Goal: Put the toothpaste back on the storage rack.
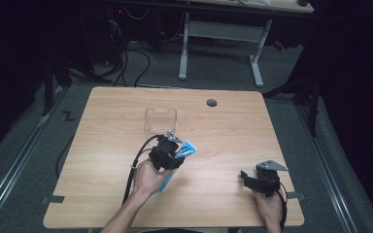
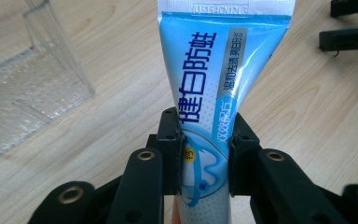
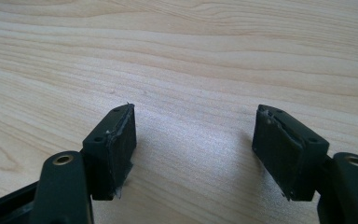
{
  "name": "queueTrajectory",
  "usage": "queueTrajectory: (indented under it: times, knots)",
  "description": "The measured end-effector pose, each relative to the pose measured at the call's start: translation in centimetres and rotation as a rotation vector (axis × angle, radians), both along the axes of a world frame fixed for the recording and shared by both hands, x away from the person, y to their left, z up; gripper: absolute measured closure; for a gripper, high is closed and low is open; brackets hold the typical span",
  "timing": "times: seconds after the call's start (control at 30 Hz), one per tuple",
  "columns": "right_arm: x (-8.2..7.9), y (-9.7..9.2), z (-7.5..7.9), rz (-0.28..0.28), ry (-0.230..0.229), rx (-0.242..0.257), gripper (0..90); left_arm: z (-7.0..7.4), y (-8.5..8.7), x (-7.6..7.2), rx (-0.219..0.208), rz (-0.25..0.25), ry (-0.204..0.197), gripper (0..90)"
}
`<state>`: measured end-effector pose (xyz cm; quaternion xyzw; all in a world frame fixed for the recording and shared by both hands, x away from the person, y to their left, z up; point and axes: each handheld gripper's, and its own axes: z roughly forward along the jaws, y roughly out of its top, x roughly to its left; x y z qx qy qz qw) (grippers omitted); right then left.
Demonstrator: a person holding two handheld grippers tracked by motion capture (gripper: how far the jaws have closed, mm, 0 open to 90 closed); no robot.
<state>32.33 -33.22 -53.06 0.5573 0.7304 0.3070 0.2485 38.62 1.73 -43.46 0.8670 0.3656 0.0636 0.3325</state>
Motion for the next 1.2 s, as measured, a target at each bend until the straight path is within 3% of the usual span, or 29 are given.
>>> queueTrajectory:
  times: [0.4, 0.53, 0.8, 1.2]
  knots:
    - [0.0, 0.0, 0.0, 0.002, 0.001, 0.003, 30.0, 1.8, 2.2, 0.1, -0.076, 0.022, -0.018, 71.9]
    - [0.0, 0.0, 0.0, 0.003, 0.001, 0.002, 29.8, 2.7, 2.9, 0.2, -0.095, 0.024, -0.053, 72.0]
    - [0.0, 0.0, 0.0, 0.001, 0.003, 0.003, 29.7, 4.9, 4.9, 0.7, -0.176, 0.055, -0.099, 72.0]
    - [0.0, 0.0, 0.0, 0.001, 0.003, 0.003, 29.7, 6.9, 5.8, 2.0, -0.193, 0.056, -0.139, 72.0]
